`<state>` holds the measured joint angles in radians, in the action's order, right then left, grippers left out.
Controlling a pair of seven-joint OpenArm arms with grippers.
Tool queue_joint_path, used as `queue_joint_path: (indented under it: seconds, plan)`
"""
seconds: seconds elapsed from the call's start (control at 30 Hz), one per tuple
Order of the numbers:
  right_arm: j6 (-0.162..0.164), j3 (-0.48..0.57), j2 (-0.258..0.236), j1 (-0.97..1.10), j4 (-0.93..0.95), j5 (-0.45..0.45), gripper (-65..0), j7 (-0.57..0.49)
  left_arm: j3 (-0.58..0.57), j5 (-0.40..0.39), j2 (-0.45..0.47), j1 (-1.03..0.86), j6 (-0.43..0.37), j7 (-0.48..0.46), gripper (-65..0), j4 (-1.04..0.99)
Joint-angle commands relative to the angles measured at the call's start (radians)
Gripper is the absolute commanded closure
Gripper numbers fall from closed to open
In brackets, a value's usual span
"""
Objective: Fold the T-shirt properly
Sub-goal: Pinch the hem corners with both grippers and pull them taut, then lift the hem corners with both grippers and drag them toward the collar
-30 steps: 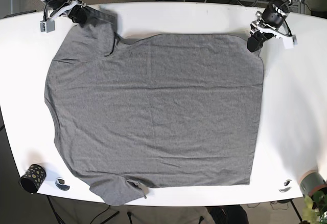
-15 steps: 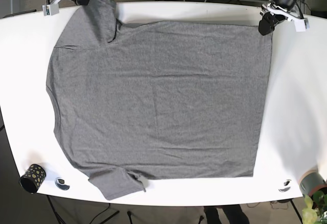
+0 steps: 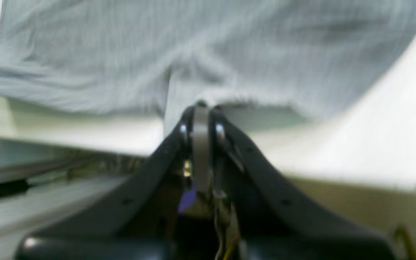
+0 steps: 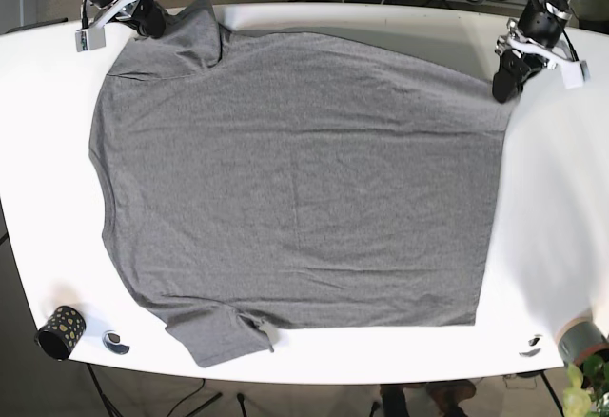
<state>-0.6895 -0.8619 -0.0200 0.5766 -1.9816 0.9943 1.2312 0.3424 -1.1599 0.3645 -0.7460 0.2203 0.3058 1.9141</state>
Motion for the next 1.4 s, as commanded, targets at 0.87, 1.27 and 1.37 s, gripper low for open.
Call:
queue_joint_path:
  seconds: [0.87,1.27,1.37]
  plan:
    - [-0.009,0.131,-0.165,-0.611,0.382,-0.156,0.0,-0.017,-0.144,0.041,0.084,0.535,0.021,-0.009,-0.8,-0.261]
    - [-0.009,0.171,-0.189,-0.883,0.606,-0.432,0.0,-0.063,-0.225,0.041,0.101,0.751,0.021,-0.009,-0.8,-0.485]
    - [-0.009,0.224,-0.214,-0.913,0.660,-0.473,0.0,-0.136,-0.263,0.041,0.117,0.800,0.021,-0.009,-0.8,-0.548]
